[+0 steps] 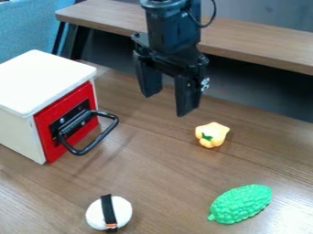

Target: Open the drawer

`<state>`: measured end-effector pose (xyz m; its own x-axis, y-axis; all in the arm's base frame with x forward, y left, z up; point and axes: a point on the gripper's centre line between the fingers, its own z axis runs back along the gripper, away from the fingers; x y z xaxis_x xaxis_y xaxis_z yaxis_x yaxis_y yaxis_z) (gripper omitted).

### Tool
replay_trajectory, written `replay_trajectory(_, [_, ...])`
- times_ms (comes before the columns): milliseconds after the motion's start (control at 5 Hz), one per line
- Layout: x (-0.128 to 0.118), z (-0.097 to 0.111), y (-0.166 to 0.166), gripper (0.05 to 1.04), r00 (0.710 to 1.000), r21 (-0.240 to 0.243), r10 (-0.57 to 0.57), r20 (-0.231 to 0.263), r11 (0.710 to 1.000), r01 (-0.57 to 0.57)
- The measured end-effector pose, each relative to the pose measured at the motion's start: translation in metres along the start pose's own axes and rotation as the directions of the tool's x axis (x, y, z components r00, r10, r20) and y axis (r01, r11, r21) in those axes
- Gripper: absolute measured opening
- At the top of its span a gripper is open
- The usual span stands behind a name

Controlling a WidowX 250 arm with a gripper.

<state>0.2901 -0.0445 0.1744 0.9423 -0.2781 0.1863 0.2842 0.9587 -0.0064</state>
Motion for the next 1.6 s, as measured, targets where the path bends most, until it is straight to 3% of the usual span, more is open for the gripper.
replay_trajectory(600, [-0.001,-0.025,0.001,0.999,0.997,-0.013,-0.004,-0.083,1.000,0.003])
replay_trajectory(800, [-0.005,-0.032,0.023,0.999,0.993,0.009,0.055,-0.109,0.999,-0.054])
replay_trajectory(1600, [-0.045,-0.059,0.089,0.999,0.977,0.111,0.171,-0.124,0.981,-0.157])
